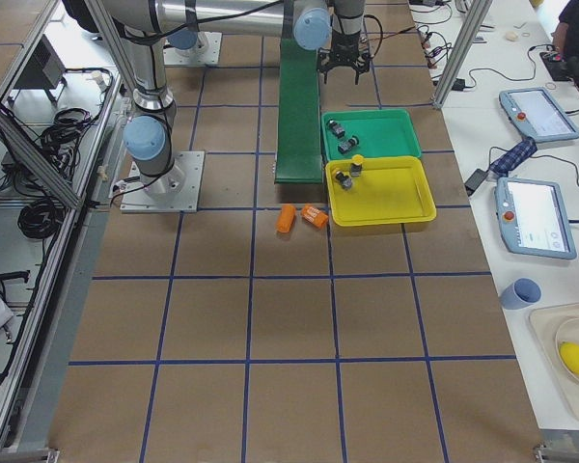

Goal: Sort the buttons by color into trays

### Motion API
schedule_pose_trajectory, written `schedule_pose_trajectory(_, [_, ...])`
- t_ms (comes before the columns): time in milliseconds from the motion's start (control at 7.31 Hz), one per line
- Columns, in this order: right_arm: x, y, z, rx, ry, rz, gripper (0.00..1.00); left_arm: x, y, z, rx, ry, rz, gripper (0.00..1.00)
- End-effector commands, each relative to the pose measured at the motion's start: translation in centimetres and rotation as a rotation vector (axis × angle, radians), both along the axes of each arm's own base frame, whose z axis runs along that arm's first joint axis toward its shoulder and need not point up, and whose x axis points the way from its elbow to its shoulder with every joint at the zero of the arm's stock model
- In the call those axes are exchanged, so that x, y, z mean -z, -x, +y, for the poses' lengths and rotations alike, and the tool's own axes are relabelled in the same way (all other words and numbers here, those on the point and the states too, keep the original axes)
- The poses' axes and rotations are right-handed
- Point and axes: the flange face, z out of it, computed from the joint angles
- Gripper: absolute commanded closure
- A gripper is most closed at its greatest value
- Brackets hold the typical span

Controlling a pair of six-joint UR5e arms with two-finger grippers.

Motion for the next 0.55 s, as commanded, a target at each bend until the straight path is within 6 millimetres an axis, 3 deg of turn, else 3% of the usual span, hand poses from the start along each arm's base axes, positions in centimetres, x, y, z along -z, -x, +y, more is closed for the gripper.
schedule_pose_trajectory(0, [-1.8,-1.5,3.7,0.32,-0.038,-0.009,0.0,0.8,0.0,0.0,-0.004,-0.012,0.012,0.0])
schedule_pose_trajectory(274, [-3.8,-1.1,5.0,0.772,-0.006,-0.022,0.0,0.8,0.4,1.1,0.001,-0.011,0.013,0.0])
schedule_pose_trajectory(411, [-4.4,-1.1,5.4,0.947,-0.004,-0.04,0.0,1.9,0.1,-0.1,-0.006,-0.036,0.009,0.0])
